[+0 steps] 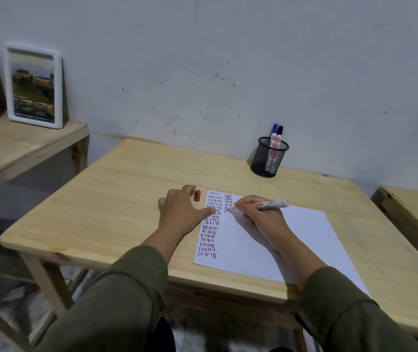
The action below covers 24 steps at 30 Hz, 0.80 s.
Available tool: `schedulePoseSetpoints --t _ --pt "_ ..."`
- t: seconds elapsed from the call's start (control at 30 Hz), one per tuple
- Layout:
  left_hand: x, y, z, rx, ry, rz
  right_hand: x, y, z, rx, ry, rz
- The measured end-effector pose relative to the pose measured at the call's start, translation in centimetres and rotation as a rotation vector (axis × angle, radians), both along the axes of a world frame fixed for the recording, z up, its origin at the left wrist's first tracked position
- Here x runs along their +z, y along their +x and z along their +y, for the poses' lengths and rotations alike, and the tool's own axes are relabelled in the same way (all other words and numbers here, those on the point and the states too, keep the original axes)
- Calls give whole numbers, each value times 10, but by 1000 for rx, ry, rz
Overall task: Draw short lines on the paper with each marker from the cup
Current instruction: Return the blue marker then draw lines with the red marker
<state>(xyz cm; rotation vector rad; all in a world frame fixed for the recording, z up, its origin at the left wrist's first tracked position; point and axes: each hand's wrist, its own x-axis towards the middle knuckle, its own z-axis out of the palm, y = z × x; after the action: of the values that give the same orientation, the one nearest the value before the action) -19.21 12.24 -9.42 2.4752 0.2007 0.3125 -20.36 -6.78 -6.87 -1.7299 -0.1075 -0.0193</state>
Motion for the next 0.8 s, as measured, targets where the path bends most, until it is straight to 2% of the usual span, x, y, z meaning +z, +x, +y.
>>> schedulePoseSetpoints --t 0.47,0.6,0.8 --pt "-1 1 0 3 1 -6 -1 -1 -1 -8 -62 -16" --pt "-1 0 0 0 -5 -2 2 -3 0 5 1 -5" --pt "-1 -1 0 -3 -16 -21 2 -4 0 -7 -9 -9"
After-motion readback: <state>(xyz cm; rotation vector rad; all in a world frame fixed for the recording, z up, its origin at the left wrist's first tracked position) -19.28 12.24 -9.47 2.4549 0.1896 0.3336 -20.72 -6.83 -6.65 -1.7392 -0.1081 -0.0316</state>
